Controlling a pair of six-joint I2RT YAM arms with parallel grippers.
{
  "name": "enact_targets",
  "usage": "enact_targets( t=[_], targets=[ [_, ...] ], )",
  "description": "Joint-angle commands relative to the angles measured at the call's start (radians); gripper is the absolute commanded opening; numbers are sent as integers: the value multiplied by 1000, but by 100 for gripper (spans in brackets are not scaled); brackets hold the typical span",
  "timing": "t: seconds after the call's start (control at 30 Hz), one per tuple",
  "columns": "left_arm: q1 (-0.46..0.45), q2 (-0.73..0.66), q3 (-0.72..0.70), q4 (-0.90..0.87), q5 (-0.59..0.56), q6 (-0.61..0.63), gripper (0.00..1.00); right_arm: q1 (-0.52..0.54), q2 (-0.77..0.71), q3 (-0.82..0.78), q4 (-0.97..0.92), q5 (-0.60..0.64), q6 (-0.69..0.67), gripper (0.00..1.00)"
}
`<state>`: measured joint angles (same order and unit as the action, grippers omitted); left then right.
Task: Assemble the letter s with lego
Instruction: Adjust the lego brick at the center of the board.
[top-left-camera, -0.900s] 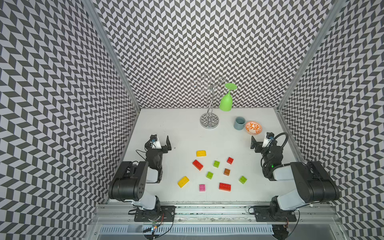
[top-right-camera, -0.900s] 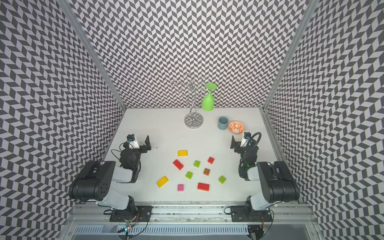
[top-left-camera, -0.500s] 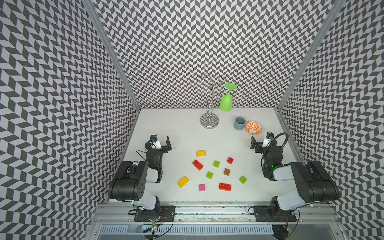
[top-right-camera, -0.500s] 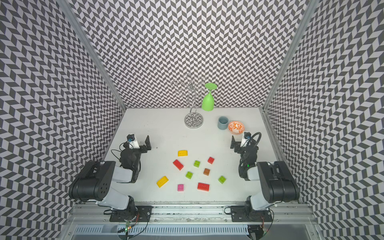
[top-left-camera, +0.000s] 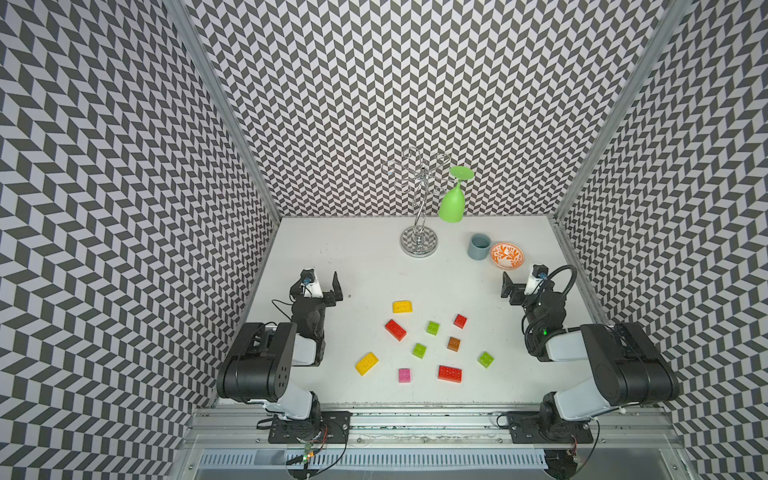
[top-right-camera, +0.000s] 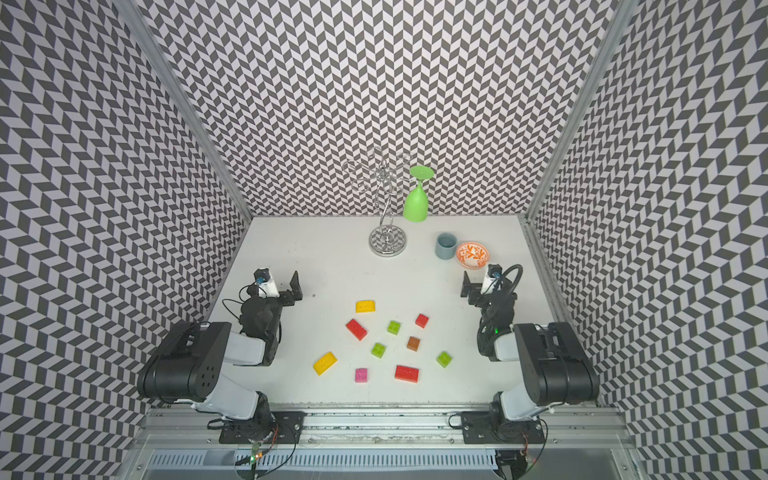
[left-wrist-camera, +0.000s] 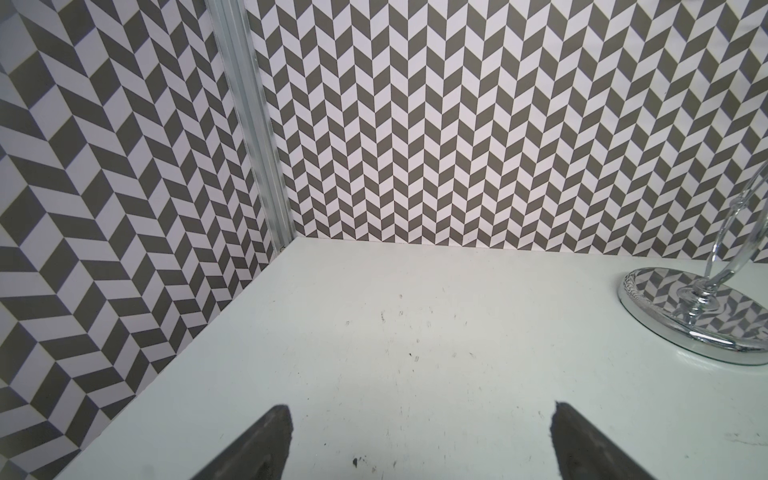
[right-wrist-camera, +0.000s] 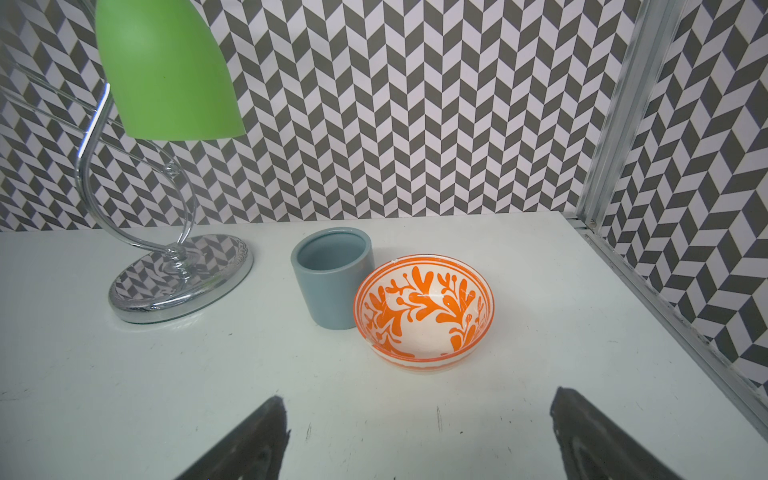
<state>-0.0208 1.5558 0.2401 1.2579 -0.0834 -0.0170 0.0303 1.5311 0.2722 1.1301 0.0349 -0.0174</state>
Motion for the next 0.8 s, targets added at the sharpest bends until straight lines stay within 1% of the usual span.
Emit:
enact_targets(
  t=[0.0, 0.03, 0.1, 0.13, 0.17, 0.2, 0.23, 0.27, 0.33, 0.37, 0.4, 0.47, 0.5, 0.57, 0.63, 0.77],
  targets=[
    [5, 0, 12, 6, 10, 11, 88, 2, 1, 9, 58, 13, 4, 99],
    [3, -6, 9, 18, 8, 13, 85, 2, -3, 3, 64, 13, 4, 100],
    [-9, -64, 5, -23, -34, 10, 83, 10, -35, -3, 101, 61, 9, 99],
    [-21, -116, 15, -85, -74, 10, 83, 21, -101, 41, -35, 109, 20, 99],
    [-38, -168, 42, -183, -110, 15, 81, 20, -156, 121, -251, 143, 68, 99],
    [-62, -204, 79, -272, -167, 15, 80, 20, -182, 199, -418, 168, 119, 99],
    [-84, -237, 126, -367, -247, -28, 80, 21, -195, 247, -505, 172, 150, 98],
    [-87, -258, 161, -444, -254, -86, 80, 27, -205, 267, -537, 163, 170, 100],
    [-88, -301, 248, -597, -238, -212, 75, 44, -244, 284, -579, 127, 214, 93],
    [-90, -314, 297, -695, -244, -262, 73, 57, -263, 298, -619, 130, 244, 93],
    [-90, -327, 358, -814, -254, -322, 70, 68, -287, 328, -698, 134, 280, 95],
    [-93, -340, 476, -1029, -244, -395, 60, 77, -321, 402, -887, 111, 354, 98],
    [-99, -343, 533, -1129, -220, -419, 57, 82, -330, 450, -986, 87, 382, 99],
    [-124, -353, 623, -1278, -175, -418, 54, 98, -344, 528, -1151, 52, 405, 99],
    [-169, -369, 688, -1407, -141, -405, 52, 121, -368, 581, -1285, 28, 416, 100],
    [-290, -378, 761, -1620, -122, -382, 51, 158, -439, 602, -1427, -28, 462, 100]
  ],
)
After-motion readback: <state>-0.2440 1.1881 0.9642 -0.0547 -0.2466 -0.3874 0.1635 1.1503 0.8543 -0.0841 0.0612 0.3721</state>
